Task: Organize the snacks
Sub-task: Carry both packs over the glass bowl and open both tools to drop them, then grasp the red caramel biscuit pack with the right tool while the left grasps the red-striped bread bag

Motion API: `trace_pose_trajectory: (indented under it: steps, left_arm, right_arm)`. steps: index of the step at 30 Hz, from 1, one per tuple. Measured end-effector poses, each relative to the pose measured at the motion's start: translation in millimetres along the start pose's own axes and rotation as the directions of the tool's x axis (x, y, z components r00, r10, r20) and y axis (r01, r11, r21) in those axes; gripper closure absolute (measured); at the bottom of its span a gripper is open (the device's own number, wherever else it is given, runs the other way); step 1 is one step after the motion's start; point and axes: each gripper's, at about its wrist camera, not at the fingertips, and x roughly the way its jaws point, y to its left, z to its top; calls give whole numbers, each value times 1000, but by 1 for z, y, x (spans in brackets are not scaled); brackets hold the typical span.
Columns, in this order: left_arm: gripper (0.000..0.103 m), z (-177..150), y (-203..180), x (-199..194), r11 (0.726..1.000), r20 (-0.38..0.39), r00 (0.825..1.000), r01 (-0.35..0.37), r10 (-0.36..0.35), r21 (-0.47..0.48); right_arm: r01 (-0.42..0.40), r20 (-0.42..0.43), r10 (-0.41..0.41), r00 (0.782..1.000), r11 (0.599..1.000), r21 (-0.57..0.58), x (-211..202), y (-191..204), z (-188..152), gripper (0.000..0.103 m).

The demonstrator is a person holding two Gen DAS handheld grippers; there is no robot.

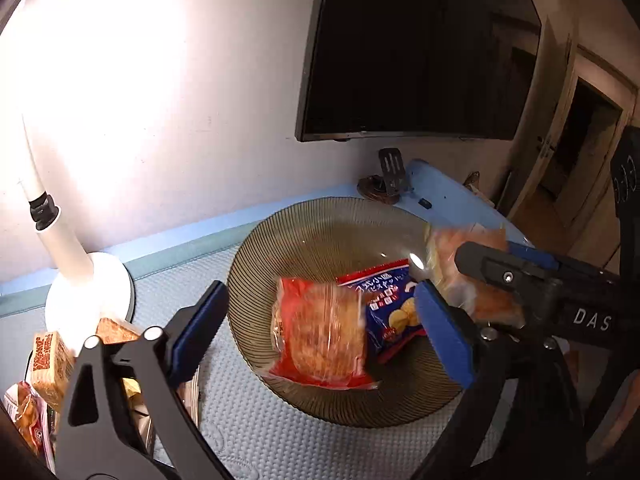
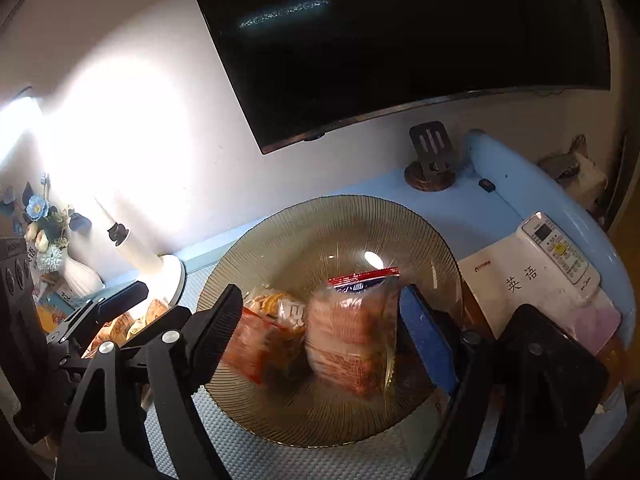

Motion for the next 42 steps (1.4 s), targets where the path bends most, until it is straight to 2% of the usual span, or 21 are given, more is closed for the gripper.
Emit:
trace_pose_trajectory:
  steps: [3,5,9,15,18,19,22,25,27,30,32,33,36,38,40,42]
  left_arm:
    - [11,-8,10,-5,999,-10,1000,19,-19,-27]
    - [11,-16,18,-16,999,-7,1000,4,-5,-38]
    - [11,-33,37,-50,997,19,1000,-8,10,-80]
    - [11,-60,75,-128,982,88,986,-129,142,-137]
    - [11,-77,103,-169,959,107,967,-206,230,-195]
    - [11,-84,113,-180,950,104,961,-232,257,-211]
    - [11,-103,145,-213,915,88,934,-314,345,-255]
    - [12,-122,180,-235,877,57,913,-370,405,-308]
    - [12,-135,203,-244,857,35,910,-374,412,-353]
    - [10,-149,232,-245,851,-13,928,-347,373,-394]
    - [5,-154,248,-232,856,-68,937,-341,342,-390]
    - [4,-155,254,-222,864,-95,941,-335,323,-376]
    - [3,-155,273,-193,883,-128,958,-287,257,-371]
    - [3,-152,291,-172,883,-157,965,-255,209,-395]
    - [3,-148,305,-150,879,-183,966,-246,185,-409]
    - [3,-147,319,-131,866,-228,952,-285,206,-411]
  right_arm:
    - [-26,-20,26,999,1000,3,-3,2,-10,24]
    - [-43,-24,42,999,999,-6,-8,9,-16,24]
    - [-93,-12,92,996,992,-82,-26,44,-30,23]
    - [-177,-51,170,984,960,-216,-35,110,-60,23]
    - [-221,-94,203,975,941,-255,-29,139,-76,25]
    - [-237,-112,214,970,934,-267,-26,147,-81,29]
    - [-271,-164,231,959,914,-301,-15,172,-98,33]
    - [-310,-222,248,943,897,-316,-3,193,-115,35]
    - [-347,-272,266,925,882,-318,6,206,-127,36]
    - [-415,-354,298,886,851,-323,20,227,-148,37]
    - [-517,-433,373,821,808,-284,34,242,-161,40]
    - [-548,-462,391,796,790,-276,43,250,-166,42]
    - [-557,-498,359,789,762,-332,65,275,-178,45]
    - [-573,-527,353,773,746,-341,79,289,-185,45]
    - [-552,-530,314,788,742,-381,90,300,-190,45]
    - [-531,-524,282,804,736,-420,99,308,-196,45]
